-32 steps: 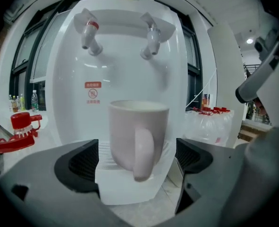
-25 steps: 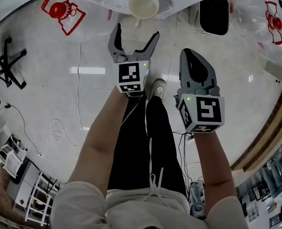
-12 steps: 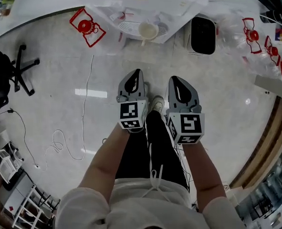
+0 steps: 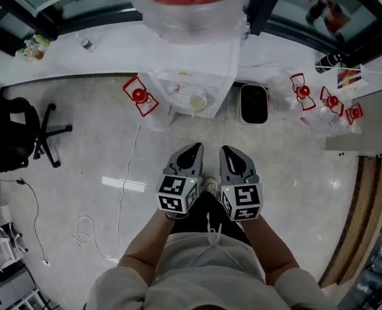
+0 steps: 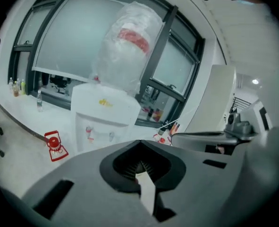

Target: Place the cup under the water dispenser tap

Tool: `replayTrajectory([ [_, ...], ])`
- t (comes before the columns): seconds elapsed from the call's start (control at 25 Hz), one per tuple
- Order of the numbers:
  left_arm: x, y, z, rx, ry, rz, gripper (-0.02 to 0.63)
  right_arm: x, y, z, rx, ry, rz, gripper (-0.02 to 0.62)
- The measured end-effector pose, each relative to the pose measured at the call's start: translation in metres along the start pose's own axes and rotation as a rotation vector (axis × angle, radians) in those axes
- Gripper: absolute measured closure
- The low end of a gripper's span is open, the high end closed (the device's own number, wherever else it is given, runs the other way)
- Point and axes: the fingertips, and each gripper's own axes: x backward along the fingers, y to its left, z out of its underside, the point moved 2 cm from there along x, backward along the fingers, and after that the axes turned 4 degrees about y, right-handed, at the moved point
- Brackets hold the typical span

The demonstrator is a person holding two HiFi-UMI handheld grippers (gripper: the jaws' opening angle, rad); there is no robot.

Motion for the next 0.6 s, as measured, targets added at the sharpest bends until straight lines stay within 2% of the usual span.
replayTrajectory([
  [0.12, 0.023, -0.022, -0.042, -0.010, -0.079, 0.027, 0.588, 0.026, 0.003, -0.036, 0.005, -0.085, -0.009, 0.566],
  [0.24, 0.041, -0.045, -0.086, -0.066, -0.173, 0.045, 0.588, 0.047, -0.002, -0.076, 0.038, -0.169, 0.009, 0.568],
  [0.48, 0.086, -0.073, -0.156, -0.178, -0.330, 0.006, 0.588, 0.095, -0.006, -0.142, 0.064, -0.306, 0.055, 0.568],
  [0.6, 0.106, -0.084, -0.188, -0.201, -0.407, 0.013, 0.588, 0.118, -0.001, -0.173, 0.102, -0.378, 0.062, 0.568],
])
